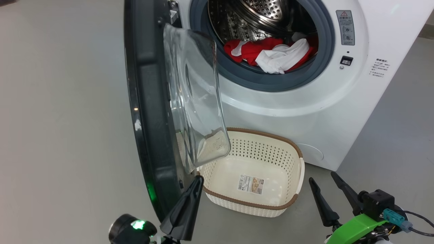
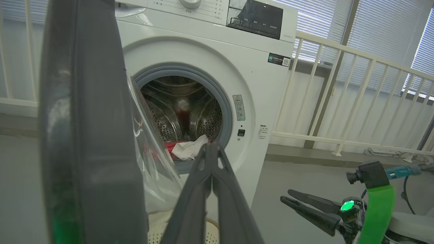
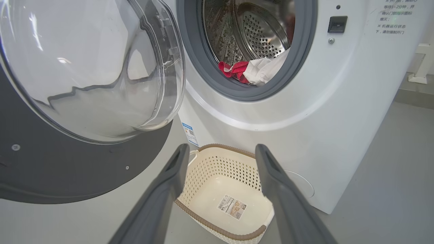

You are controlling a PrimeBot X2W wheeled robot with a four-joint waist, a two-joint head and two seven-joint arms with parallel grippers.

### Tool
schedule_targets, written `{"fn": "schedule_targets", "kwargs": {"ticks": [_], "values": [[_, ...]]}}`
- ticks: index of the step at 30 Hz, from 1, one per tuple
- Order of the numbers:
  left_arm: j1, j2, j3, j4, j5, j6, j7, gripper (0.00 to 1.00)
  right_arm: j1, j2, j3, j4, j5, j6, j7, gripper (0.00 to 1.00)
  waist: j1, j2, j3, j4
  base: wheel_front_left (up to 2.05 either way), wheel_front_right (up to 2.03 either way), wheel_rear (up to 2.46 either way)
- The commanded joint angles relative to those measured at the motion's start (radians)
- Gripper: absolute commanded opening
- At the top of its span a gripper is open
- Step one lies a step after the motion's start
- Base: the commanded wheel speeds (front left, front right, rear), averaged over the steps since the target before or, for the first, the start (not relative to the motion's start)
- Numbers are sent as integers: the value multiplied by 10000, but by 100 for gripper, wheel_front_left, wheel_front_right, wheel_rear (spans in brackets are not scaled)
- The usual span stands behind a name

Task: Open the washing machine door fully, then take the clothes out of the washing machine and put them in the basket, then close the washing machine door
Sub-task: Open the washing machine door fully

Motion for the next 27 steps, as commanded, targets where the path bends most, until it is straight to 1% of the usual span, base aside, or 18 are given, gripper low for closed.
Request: {"fn": "schedule_targets", "kwargs": {"ticks": [1,6,12,27], "values": [[-131,16,240,-23,-210,-36,52,0,-261,-47,224,-239,-65,16,-120,100,0,0,-7,-6,0,0,0],[-249,15,286,872,-459,144,314,0,-254,-37,276,-213,-19,16,-120,100,0,0,-35,-38,0,0,0],[-277,17,436,1459,-678,362,433,0,-225,-23,273,-222,7,16,-120,100,0,0,-64,-52,0,0,0],[-104,333,1348,1700,-950,920,159,0,-203,5,163,-380,-64,16,-120,100,0,0,65,88,0,0,0]]}}
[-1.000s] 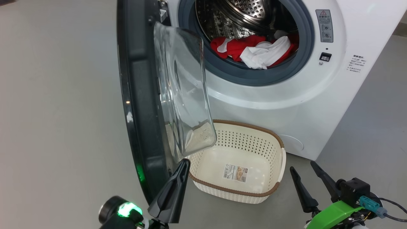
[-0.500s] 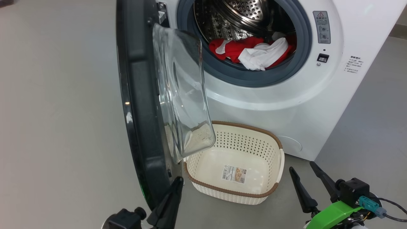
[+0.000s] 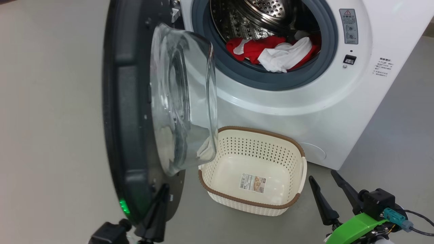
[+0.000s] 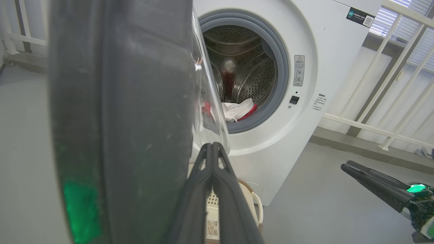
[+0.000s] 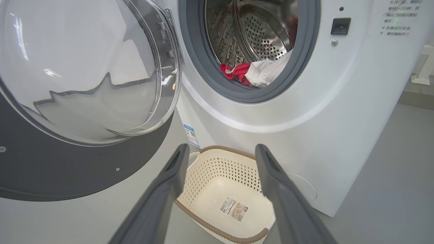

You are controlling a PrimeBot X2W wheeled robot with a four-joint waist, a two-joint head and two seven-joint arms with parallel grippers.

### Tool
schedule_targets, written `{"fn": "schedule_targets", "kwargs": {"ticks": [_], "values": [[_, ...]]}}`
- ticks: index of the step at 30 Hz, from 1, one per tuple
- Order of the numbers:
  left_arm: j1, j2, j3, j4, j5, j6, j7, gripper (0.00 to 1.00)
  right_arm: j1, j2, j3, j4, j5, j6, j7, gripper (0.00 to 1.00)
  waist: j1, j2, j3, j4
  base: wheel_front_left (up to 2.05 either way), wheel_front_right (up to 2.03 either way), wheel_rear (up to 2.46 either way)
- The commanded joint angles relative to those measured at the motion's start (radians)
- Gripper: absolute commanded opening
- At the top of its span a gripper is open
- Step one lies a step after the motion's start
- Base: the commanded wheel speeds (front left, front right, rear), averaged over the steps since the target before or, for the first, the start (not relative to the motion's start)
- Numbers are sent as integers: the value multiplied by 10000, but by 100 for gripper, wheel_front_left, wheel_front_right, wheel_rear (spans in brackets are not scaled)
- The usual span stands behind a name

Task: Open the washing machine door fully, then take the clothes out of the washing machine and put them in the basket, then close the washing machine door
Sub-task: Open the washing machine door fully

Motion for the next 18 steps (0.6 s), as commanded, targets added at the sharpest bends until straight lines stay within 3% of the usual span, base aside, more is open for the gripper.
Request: {"fn": "schedule_targets", "kwargs": {"ticks": [1,18], "values": [[-116,218,606,-159,-75,205,-107,0,-202,-7,183,-272,-78,16,-120,100,0,-1,19,23,0,0,0],[-667,1092,2663,397,-314,721,-512,0,-577,-168,343,-348,-170,16,-120,100,0,-1,681,203,0,0,0]]}}
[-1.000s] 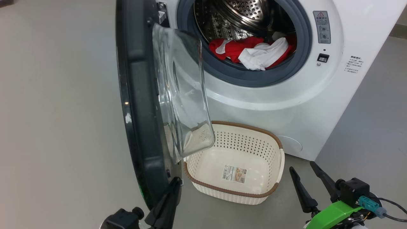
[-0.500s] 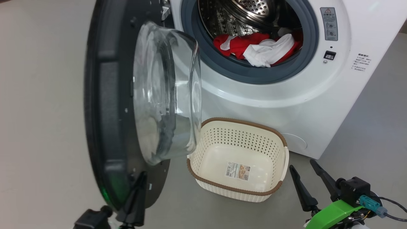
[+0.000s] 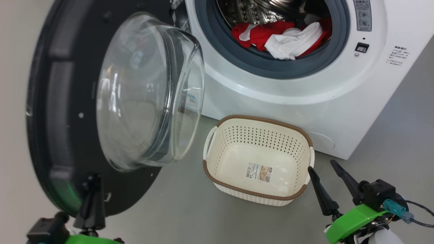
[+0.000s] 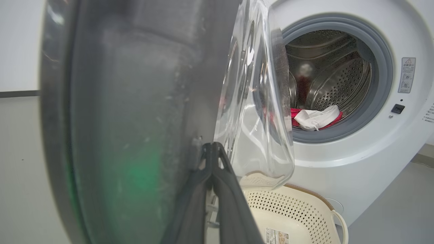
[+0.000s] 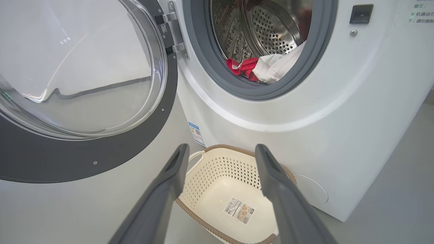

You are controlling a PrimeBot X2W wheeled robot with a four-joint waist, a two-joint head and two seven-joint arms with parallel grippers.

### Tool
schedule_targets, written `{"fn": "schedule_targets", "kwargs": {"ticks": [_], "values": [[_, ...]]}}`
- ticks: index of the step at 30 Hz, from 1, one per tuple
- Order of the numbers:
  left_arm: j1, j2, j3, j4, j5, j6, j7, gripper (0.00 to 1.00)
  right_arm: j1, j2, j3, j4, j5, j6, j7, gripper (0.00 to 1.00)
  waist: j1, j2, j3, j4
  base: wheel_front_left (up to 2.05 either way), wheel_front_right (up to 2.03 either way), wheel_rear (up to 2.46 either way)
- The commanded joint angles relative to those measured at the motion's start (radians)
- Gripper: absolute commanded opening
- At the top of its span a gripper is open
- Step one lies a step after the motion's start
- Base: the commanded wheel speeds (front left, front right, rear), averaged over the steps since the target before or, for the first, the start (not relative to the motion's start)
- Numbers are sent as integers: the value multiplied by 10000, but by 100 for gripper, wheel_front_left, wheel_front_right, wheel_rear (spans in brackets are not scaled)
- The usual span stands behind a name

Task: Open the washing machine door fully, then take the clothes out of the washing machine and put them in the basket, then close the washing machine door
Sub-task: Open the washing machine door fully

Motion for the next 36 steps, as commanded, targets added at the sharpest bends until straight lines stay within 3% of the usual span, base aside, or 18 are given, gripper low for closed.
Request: {"fn": "schedule_targets", "kwargs": {"ticks": [1,8,21,36], "values": [[-596,402,763,-17,-94,176,-160,0,-343,-129,287,-274,-91,16,-120,100,0,0,169,-16,0,0,0],[-1199,616,1827,610,-63,205,-206,0,-599,-259,361,-274,-121,16,-120,100,0,0,565,-108,0,0,0],[-2675,817,4132,2090,550,-445,-211,0,-980,-430,471,-310,-206,16,-120,100,0,0,1199,-239,0,0,0],[-4418,1512,5600,4533,1403,-1048,-212,0,-1397,-546,658,-228,-225,16,-120,100,0,0,1631,-547,0,0,0]]}}
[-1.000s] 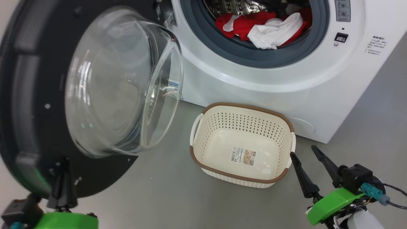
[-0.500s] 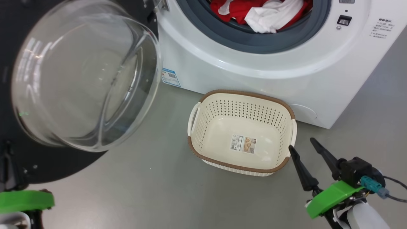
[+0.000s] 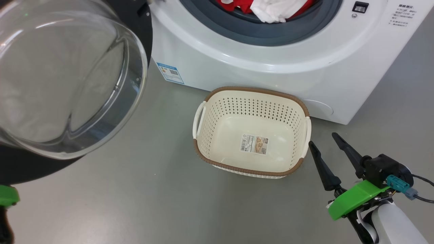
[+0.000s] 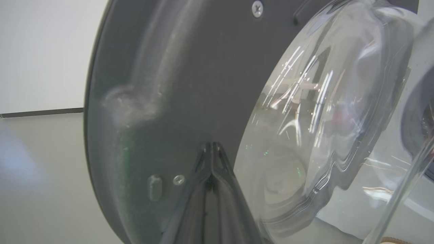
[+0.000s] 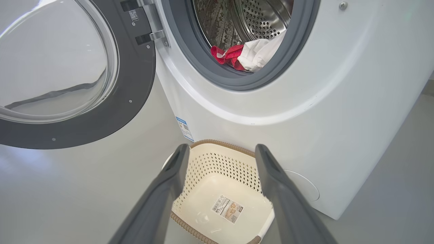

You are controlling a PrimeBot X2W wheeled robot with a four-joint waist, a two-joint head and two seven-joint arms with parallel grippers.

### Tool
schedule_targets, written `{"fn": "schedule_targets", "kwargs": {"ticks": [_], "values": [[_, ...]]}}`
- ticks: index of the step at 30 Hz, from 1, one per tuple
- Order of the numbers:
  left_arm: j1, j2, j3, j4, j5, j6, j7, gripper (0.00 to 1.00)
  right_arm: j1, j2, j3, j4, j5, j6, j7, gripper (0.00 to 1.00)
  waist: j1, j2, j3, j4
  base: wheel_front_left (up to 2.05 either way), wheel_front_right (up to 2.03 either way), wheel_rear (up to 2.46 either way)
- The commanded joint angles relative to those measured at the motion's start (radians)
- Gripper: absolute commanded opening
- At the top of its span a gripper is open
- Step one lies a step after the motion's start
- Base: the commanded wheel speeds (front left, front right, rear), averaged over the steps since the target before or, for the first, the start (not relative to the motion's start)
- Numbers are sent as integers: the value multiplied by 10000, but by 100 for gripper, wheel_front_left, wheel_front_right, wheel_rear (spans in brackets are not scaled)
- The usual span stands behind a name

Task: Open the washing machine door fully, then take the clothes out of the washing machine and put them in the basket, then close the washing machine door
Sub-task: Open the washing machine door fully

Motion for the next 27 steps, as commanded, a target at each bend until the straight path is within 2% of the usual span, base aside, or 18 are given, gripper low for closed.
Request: {"fn": "schedule_targets", "kwargs": {"ticks": [1,13,21,27], "values": [[-409,733,488,-24,122,-51,-81,0,-131,-15,296,-222,-135,16,-118,100,0,-1,64,-48,0,0,0],[-1465,1225,1266,1649,746,-244,-81,0,-274,-84,394,-214,-155,16,-118,100,0,-1,167,-250,0,0,0],[-1589,1057,1729,2036,776,-375,-82,0,-235,-60,418,-185,-159,16,-118,100,0,-1,22,-290,0,0,0],[-1096,680,1610,1788,731,-483,-82,0,-77,7,416,-196,-106,16,-118,100,0,-1,-314,-280,0,0,0]]}}
